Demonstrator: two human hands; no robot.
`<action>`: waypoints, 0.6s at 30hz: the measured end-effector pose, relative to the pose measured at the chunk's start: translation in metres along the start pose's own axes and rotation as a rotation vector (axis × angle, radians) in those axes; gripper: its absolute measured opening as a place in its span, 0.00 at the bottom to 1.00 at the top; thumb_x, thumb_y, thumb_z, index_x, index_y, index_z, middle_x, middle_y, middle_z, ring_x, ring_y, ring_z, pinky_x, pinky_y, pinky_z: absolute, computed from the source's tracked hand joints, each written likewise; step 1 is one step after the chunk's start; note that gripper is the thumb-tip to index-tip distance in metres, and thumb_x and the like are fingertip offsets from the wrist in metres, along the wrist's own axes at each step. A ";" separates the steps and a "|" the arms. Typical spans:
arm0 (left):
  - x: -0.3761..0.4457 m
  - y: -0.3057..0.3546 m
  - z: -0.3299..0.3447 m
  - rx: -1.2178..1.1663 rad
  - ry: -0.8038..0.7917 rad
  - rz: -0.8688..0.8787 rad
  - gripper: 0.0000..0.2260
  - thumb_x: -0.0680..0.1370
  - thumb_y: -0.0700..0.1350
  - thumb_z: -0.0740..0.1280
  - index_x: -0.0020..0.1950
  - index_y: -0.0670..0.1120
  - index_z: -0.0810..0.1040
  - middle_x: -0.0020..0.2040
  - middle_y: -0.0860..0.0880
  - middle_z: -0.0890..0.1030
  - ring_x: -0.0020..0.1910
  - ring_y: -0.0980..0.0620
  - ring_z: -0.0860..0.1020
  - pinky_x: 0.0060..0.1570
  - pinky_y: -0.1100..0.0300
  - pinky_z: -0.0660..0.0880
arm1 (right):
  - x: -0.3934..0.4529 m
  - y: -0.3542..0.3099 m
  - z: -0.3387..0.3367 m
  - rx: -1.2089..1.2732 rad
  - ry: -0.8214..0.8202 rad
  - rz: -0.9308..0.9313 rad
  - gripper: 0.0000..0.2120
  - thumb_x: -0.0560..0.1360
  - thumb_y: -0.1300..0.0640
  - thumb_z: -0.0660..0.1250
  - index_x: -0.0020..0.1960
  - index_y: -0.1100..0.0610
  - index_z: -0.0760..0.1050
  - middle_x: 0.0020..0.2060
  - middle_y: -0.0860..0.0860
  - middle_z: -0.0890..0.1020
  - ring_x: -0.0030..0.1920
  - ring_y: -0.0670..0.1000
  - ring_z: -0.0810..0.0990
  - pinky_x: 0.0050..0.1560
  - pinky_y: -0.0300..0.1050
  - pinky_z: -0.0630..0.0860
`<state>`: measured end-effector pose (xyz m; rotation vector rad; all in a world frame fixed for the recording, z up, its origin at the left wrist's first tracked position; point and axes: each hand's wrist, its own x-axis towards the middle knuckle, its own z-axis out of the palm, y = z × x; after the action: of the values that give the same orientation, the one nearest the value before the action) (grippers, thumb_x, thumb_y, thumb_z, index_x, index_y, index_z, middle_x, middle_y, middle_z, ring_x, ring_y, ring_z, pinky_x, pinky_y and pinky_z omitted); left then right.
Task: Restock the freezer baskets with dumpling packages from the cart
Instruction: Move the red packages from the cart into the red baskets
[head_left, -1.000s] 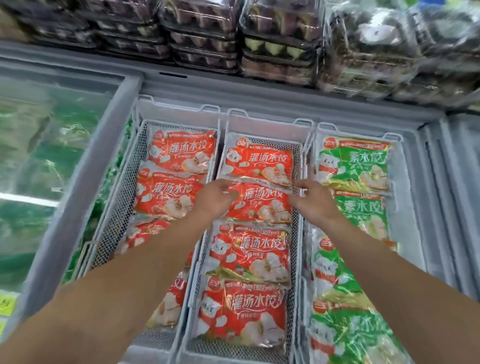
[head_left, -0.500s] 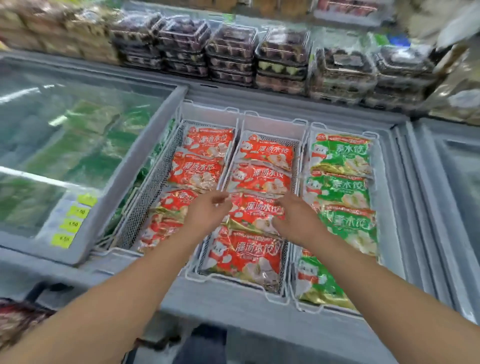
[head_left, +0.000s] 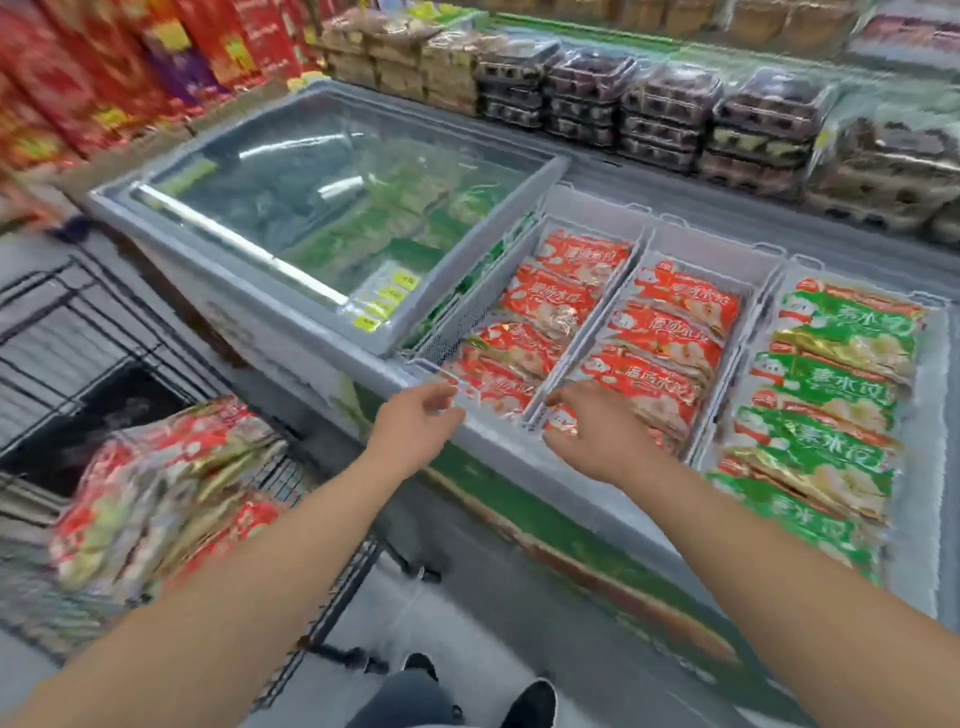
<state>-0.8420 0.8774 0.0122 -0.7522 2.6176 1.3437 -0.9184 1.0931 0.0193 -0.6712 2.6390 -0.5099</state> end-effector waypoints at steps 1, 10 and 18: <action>-0.006 -0.011 -0.005 -0.004 0.007 -0.011 0.16 0.77 0.48 0.70 0.64 0.49 0.80 0.59 0.52 0.82 0.59 0.53 0.79 0.64 0.56 0.73 | 0.000 -0.011 0.004 -0.002 -0.027 -0.025 0.23 0.76 0.50 0.66 0.69 0.56 0.72 0.65 0.58 0.75 0.64 0.58 0.73 0.61 0.50 0.71; -0.093 -0.179 -0.120 -0.152 0.258 -0.279 0.15 0.78 0.47 0.69 0.65 0.50 0.79 0.60 0.52 0.81 0.58 0.53 0.78 0.61 0.58 0.73 | 0.024 -0.193 0.117 -0.045 -0.264 -0.343 0.19 0.75 0.51 0.65 0.66 0.52 0.76 0.66 0.51 0.74 0.66 0.54 0.73 0.65 0.47 0.70; -0.135 -0.318 -0.191 -0.229 0.299 -0.460 0.17 0.79 0.51 0.69 0.67 0.48 0.78 0.61 0.52 0.80 0.54 0.55 0.76 0.54 0.62 0.70 | 0.048 -0.316 0.218 -0.131 -0.419 -0.376 0.19 0.76 0.52 0.66 0.66 0.53 0.76 0.63 0.52 0.76 0.62 0.53 0.76 0.63 0.45 0.71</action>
<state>-0.5499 0.6237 -0.0642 -1.5833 2.2844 1.4848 -0.7442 0.7539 -0.0469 -1.1846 2.1711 -0.2573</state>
